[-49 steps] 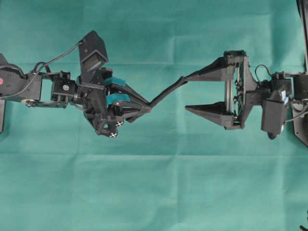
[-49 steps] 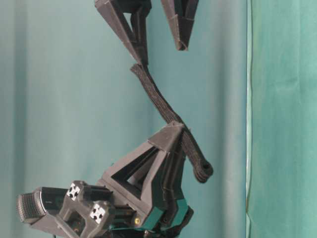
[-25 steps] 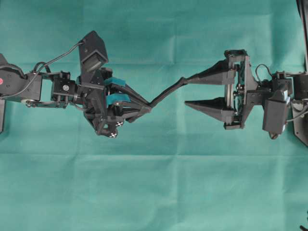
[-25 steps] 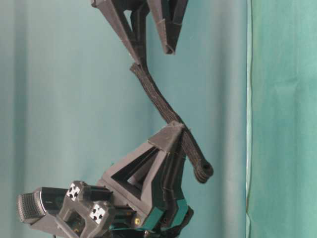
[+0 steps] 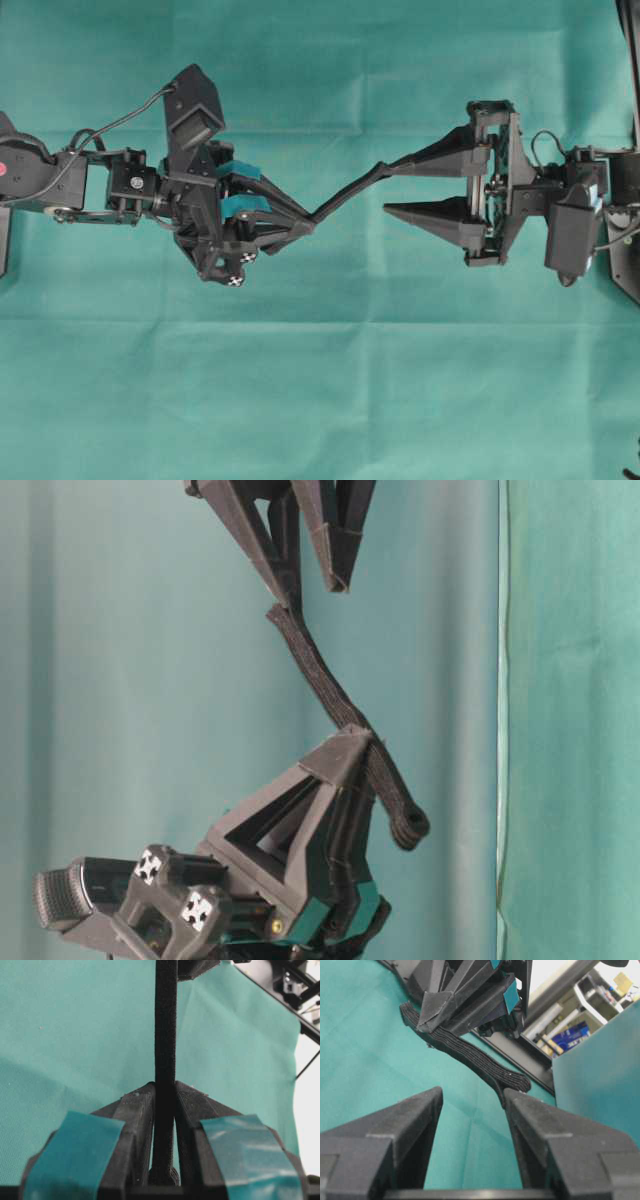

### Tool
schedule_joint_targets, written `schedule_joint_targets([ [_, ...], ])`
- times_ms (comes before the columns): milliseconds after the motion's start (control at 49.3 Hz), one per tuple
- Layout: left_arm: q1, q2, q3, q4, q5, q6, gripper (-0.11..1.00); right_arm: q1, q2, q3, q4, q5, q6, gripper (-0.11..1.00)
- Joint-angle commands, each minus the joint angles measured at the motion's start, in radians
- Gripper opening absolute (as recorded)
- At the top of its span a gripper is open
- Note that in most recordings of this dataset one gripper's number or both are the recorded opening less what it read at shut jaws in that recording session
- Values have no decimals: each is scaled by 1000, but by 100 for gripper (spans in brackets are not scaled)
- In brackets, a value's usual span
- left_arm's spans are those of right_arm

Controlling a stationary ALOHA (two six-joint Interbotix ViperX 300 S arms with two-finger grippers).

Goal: Peel off the Velcro with your right arm.
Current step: 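Close the right gripper on the strap's free end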

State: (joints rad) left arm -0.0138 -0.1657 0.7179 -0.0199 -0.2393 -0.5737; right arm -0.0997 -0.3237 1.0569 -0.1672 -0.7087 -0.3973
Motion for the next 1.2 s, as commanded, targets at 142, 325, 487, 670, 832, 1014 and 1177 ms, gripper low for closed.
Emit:
schedule_joint_targets([
  [142, -2, -25, -11, -3, -9, 0, 10, -6, -5, -25, 0, -11, 0, 12],
  [325, -2, -25, -11, -3, -9, 0, 10, -20, -6, -34, -2, -11, 0, 10],
  [487, -2, -25, -11, -3, -9, 0, 10, -26, -6, -34, 0, -11, 0, -4],
  [670, -2, -25, -9, -2, -9, 0, 10, -29, -6, -32, -2, -11, 0, -10],
  [832, -2, -25, -9, -3, -9, 0, 10, -29, -6, -29, -2, -11, 0, -10],
  [1014, -2, -25, -9, -2, -9, 2, 10, -29, -6, -25, -2, -11, 2, -10],
  [1177, -2, -25, -9, -3, -9, 0, 10, -28, 8, -28, -3, -11, 3, -10],
])
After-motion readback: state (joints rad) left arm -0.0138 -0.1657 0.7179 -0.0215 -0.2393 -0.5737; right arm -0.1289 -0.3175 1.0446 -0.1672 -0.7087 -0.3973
